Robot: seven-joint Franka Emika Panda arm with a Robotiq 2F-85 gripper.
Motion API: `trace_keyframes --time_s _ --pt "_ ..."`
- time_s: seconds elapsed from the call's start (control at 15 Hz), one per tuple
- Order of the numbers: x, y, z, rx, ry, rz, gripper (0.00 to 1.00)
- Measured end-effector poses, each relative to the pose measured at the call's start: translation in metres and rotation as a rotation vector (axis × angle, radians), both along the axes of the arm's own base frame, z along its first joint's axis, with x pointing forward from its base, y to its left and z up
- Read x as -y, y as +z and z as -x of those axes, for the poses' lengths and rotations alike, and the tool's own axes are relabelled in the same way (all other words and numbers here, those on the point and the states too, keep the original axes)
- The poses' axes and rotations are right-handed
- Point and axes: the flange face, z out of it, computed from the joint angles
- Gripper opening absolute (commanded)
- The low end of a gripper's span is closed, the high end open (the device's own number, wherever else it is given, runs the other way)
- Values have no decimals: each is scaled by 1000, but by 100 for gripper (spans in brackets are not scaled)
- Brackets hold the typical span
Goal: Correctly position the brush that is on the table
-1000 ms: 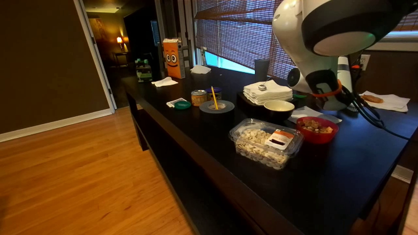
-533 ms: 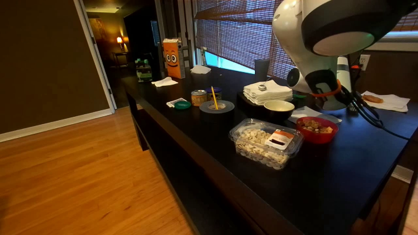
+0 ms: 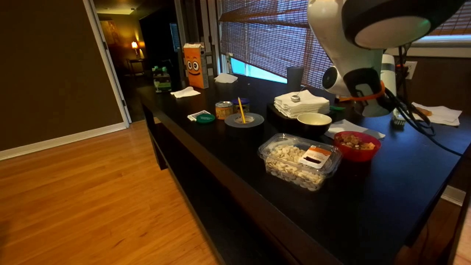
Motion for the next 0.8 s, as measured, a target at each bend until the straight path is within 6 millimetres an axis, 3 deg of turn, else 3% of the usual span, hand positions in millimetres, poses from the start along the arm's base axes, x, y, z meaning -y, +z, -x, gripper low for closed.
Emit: trace_keyframes --time_s 0.4,0.8 --pt "-18 68 27 -38 58 -129 100" --pt "-10 134 76 -32 112 -315 100"
